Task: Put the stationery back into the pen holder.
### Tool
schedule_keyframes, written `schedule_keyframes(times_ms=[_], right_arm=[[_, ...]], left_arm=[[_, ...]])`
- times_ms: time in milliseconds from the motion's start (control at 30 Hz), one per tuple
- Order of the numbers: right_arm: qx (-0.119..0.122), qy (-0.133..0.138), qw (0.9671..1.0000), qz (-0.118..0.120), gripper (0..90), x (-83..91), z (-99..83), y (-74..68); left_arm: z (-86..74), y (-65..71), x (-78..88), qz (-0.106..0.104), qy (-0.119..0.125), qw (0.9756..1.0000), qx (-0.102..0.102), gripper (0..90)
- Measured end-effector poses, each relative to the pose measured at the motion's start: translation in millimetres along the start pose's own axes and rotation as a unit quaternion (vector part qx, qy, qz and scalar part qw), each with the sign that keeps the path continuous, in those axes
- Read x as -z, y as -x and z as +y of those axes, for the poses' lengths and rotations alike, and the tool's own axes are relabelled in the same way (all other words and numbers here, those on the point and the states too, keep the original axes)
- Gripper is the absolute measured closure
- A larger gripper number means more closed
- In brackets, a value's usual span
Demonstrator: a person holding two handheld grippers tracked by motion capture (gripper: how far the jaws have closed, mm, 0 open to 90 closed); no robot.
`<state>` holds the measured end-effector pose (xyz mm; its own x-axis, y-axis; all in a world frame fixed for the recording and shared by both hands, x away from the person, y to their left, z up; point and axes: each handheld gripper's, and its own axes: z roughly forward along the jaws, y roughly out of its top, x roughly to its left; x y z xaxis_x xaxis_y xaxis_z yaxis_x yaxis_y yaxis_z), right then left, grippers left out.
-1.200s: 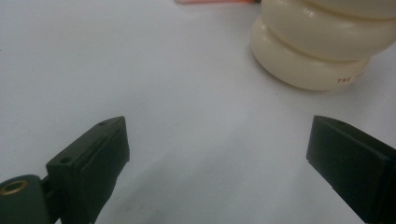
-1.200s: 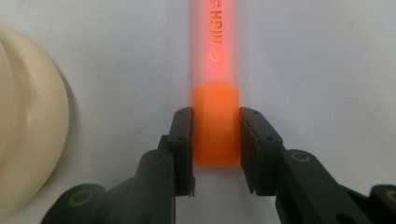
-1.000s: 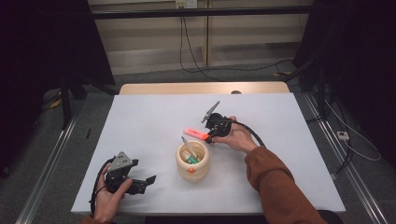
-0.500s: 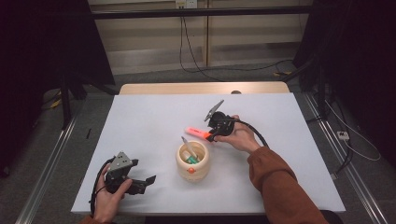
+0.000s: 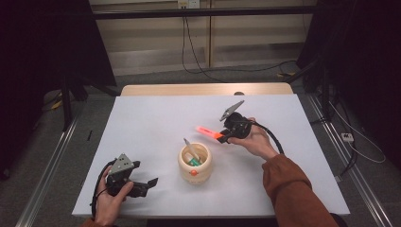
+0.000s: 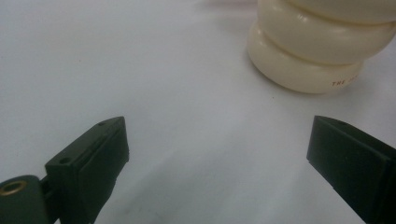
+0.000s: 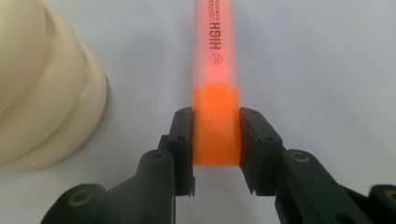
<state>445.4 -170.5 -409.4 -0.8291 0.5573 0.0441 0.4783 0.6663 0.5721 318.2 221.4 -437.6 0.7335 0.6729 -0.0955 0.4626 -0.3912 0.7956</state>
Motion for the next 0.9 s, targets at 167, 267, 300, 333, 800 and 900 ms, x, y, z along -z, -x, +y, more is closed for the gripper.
schedule_keyframes(times_ms=[167,267,300,333,800,900], right_arm=[[-0.006,0.003,1.0,-0.006,68.2,10.4,-7.6,-1.6],[-0.006,0.012,0.9999,-0.005,68.2,20.0,-11.3,-3.6],[-0.007,0.016,0.9998,-0.005,68.2,23.0,-12.3,-4.1],[-0.008,0.019,0.9998,-0.004,68.2,26.0,-13.6,-4.7],[-0.011,0.041,0.9991,0.008,68.1,68.9,-22.1,-14.9],[-0.002,0.043,0.9991,0.005,68.2,77.7,-23.7,-20.5]], left_arm=[[0.7,0.2,1.2,0.002,0.005,0.9999,0.01,5.5],[1.6,0.5,1.8,0.005,0.009,0.9999,0.007,5.5],[2.0,0.4,1.9,0.005,0.006,0.9999,0.006,5.5],[2.5,0.8,1.9,0.006,0.008,0.9999,0.004,5.5],[17.9,12.0,9.0,0.016,0.027,0.9992,-0.023,7.4],[22.9,17.1,10.8,0.016,0.038,0.9987,-0.032,7.4]])
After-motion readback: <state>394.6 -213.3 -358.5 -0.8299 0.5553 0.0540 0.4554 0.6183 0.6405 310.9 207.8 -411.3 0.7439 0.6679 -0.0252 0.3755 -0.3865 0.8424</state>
